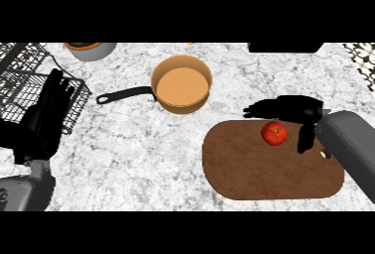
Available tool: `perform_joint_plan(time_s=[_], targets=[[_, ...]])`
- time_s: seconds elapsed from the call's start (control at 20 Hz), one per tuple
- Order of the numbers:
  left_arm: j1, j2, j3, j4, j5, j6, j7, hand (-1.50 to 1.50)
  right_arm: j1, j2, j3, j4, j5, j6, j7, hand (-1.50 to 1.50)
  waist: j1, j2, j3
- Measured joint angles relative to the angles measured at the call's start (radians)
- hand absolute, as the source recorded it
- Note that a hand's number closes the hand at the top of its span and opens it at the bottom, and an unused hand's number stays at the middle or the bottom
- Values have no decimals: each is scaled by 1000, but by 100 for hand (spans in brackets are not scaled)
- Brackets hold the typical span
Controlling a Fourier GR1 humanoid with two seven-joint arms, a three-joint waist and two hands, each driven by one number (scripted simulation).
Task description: Pick the tomato from the cutting board and place it in the pot
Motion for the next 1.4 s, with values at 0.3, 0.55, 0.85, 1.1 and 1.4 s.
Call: perform_joint_plan(time_s=[0.3, 0.55, 0.85, 1.1, 1.4], targets=[[-15, -11, 9, -21, -26, 2, 45, 0, 7, 60, -36, 70, 72, -22, -2, -150, -2, -1, 0], [-15, -17, 16, -29, -38, -7, 50, 0, -3, 97, -30, 120, 139, -83, -63, 150, 1, 1, 0], [-30, -22, 34, -24, -38, -26, 55, 0, -19, 122, -52, 190, 191, -154, -141, 150, 1, -2, -3], [-32, -31, 47, -16, -41, -37, 50, 0, -20, 128, -70, 240, 224, -192, -181, 150, 2, -2, -3], [-29, -37, 54, 7, -52, -35, 49, 0, -47, 311, -96, 190, 223, -143, 47, 150, -11, -22, -13]])
